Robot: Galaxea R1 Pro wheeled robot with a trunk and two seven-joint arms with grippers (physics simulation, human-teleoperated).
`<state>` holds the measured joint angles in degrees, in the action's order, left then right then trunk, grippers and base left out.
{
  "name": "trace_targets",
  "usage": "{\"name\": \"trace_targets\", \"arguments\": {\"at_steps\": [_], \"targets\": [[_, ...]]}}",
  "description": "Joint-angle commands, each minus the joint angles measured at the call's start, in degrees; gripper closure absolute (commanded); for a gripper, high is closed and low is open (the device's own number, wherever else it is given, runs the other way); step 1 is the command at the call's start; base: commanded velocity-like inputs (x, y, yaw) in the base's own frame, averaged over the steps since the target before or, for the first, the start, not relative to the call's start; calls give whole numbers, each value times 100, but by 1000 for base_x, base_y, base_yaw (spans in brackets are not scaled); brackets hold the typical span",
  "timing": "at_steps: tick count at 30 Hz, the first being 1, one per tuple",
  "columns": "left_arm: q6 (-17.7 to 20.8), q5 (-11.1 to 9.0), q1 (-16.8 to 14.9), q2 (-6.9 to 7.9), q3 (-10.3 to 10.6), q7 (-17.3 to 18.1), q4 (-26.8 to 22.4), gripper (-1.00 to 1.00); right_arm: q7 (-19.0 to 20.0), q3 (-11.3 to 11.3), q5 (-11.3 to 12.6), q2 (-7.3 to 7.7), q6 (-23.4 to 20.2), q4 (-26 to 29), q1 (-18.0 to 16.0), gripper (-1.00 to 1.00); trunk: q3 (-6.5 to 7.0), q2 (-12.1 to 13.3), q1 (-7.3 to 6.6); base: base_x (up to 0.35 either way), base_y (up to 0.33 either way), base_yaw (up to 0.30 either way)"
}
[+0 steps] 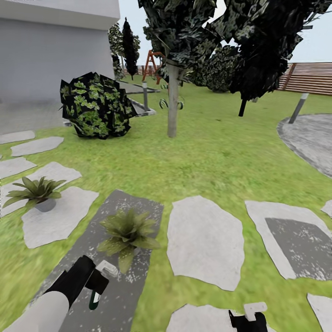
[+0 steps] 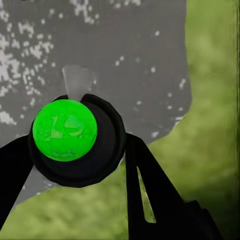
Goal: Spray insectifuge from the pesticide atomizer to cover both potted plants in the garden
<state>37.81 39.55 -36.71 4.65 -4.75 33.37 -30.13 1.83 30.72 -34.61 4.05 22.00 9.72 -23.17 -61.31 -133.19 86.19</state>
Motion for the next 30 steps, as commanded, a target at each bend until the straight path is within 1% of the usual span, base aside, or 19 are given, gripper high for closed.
{"name": "trace_targets", "arguments": {"at_steps": [1,18,24,30], "targets": [[16,63,-2,-4,-35,56,-10,100,19,49,-37,0,23,-6,-4,-100,-5,-2,-1,0,-273,165],[20,70,-2,1,-38,56,-10,100,19,48,-37,0,23,-6,-7,-100,-5,-2,-1,0,-270,267],[25,68,-2,1,-52,56,-10,100,19,49,-38,0,23,-6,-5,-100,-5,-2,-1,0,-46,256],[25,85,-2,-2,-37,28,-10,100,21,49,-37,0,23,-6,-5,-100,-5,-2,-1,0,-1,36]]}}
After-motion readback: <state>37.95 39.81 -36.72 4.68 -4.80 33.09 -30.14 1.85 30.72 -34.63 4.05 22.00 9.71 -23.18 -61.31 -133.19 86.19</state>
